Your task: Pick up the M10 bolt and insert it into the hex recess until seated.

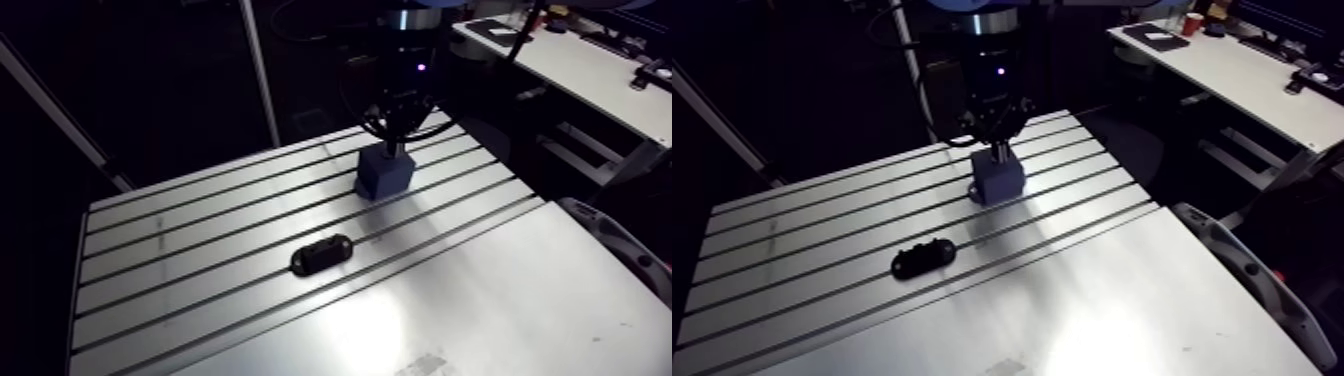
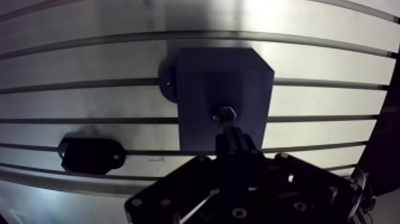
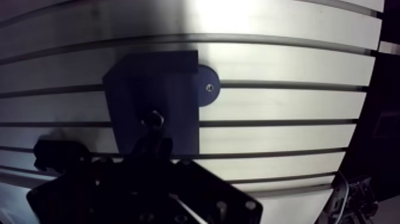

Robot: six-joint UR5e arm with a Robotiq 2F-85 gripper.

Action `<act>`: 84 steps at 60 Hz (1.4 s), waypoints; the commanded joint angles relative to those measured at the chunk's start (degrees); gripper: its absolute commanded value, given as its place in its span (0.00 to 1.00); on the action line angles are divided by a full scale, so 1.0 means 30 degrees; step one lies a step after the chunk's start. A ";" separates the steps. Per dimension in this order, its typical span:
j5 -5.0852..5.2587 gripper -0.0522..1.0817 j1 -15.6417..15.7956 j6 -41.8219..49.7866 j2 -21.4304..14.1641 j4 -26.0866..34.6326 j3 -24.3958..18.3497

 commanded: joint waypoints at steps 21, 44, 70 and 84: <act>-0.0031 1.00 0.0000 -0.0041 0.0251 -0.0018 -0.0006; -0.0056 1.00 -0.0029 -0.0071 0.0368 -0.0019 -0.0065; -0.0002 1.00 0.0000 -0.0597 0.0193 0.0139 -0.0437; -0.0002 1.00 0.0030 -0.0598 0.0046 0.0559 -0.0791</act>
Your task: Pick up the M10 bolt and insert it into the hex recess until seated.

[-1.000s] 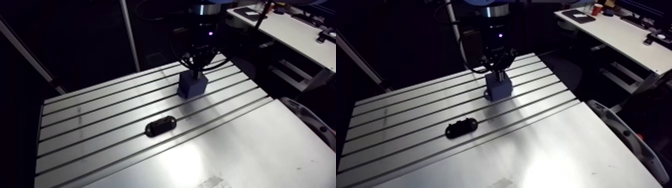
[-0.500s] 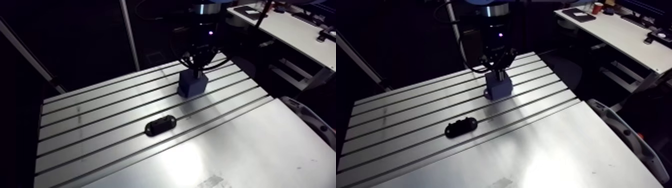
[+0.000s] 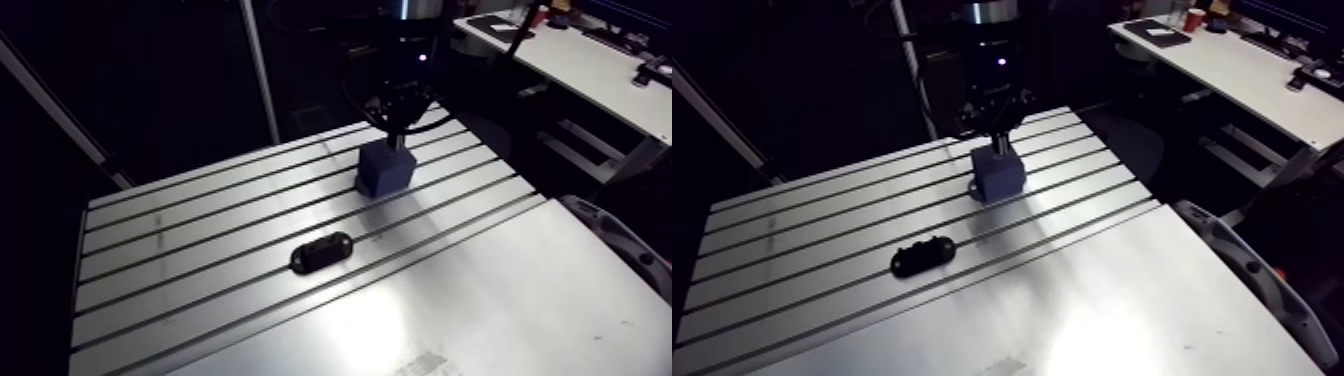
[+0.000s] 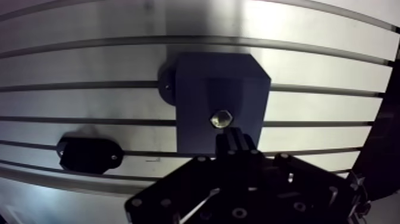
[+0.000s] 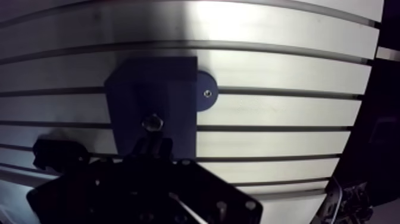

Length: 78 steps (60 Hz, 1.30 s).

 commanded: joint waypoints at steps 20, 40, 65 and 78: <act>0.0014 0.21 0.0279 0.0247 -0.1164 0.1230 -0.0504; 0.0066 0.05 0.1505 0.3096 -0.2980 0.4658 -0.2445; 0.0209 0.05 0.6887 0.7232 -0.3962 0.8060 -0.5225; 0.0151 0.05 0.7662 0.7234 -0.4470 0.8608 -0.5982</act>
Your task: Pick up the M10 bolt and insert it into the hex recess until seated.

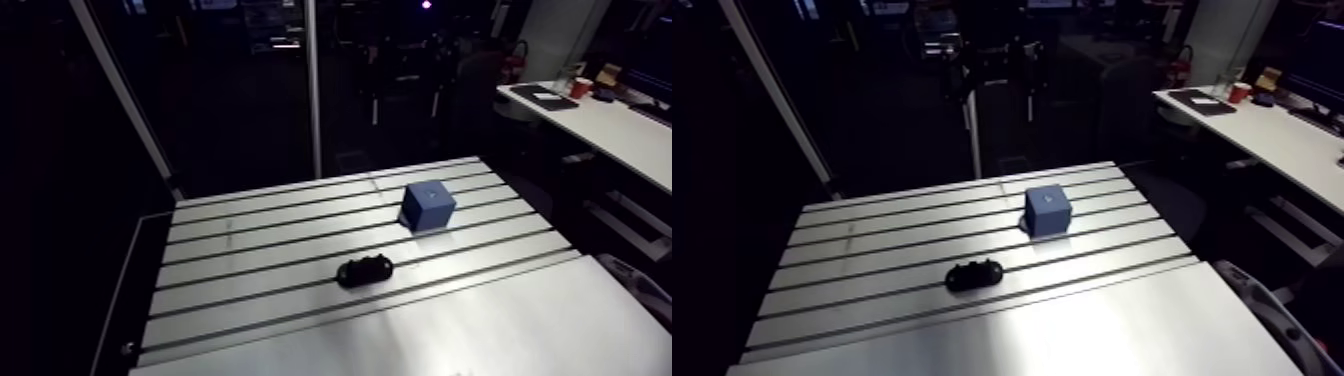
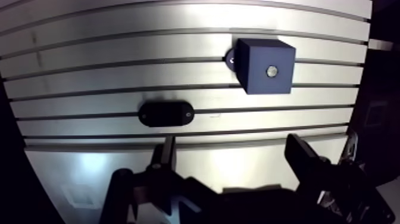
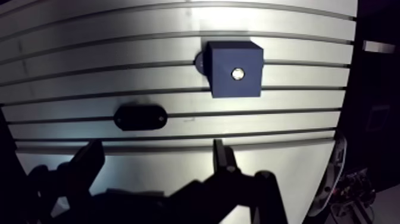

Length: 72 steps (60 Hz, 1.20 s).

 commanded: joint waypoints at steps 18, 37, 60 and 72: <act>0.0260 0.05 0.4307 0.2990 -0.1955 0.3224 -0.2797; 0.0597 0.05 0.4332 0.2936 -0.2968 0.3496 -0.2227; 0.0626 0.05 0.4337 0.2823 -0.3195 0.3492 -0.1918; 0.0597 0.05 0.4337 0.2760 -0.3165 0.3492 -0.1773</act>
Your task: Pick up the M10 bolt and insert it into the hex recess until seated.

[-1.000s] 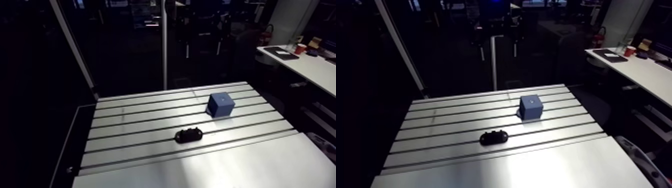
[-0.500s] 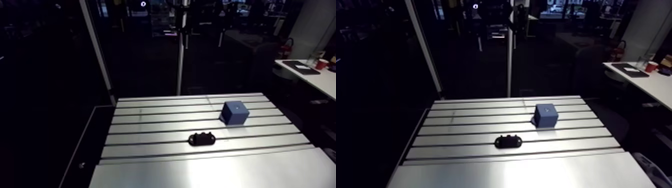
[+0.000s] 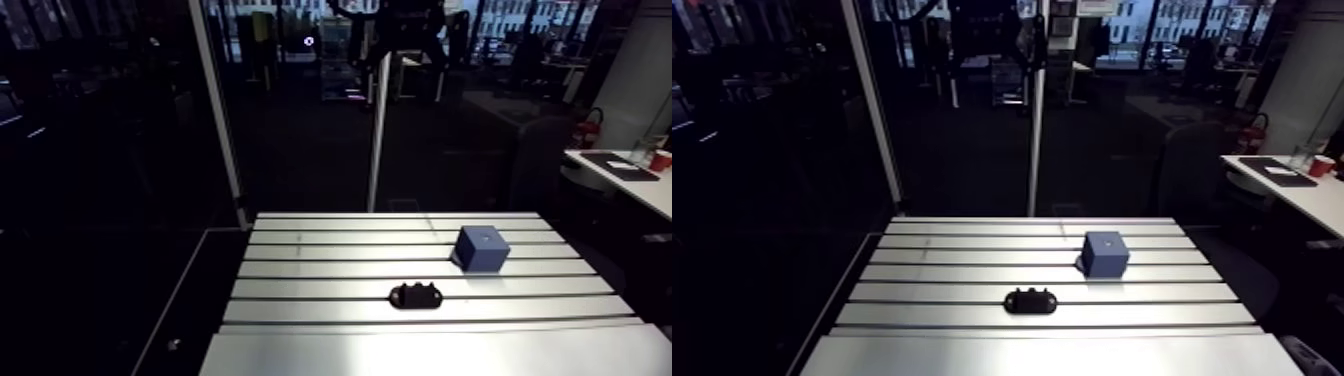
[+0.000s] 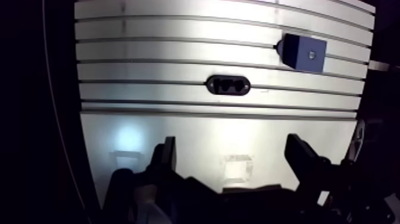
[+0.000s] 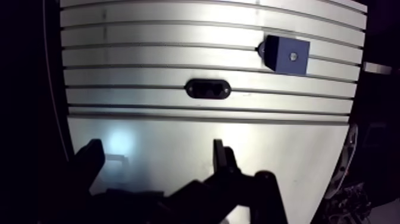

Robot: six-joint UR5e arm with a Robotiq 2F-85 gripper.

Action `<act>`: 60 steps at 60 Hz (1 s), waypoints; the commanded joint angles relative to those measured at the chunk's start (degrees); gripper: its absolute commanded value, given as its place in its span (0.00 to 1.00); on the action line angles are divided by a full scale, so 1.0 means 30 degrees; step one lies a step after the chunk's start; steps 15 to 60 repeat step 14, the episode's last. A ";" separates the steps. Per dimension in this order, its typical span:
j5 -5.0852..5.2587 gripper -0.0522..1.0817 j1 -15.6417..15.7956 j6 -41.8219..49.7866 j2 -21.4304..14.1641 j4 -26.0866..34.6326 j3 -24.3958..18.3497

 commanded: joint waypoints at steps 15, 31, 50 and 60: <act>-0.0001 0.05 0.0037 -0.0050 0.0048 -0.0019 0.0116; -0.0001 0.05 0.0037 -0.0050 0.0048 -0.0019 0.0116; -0.0001 0.05 0.0037 -0.0050 0.0048 -0.0019 0.0116; -0.0001 0.05 0.0037 -0.0050 0.0048 -0.0019 0.0116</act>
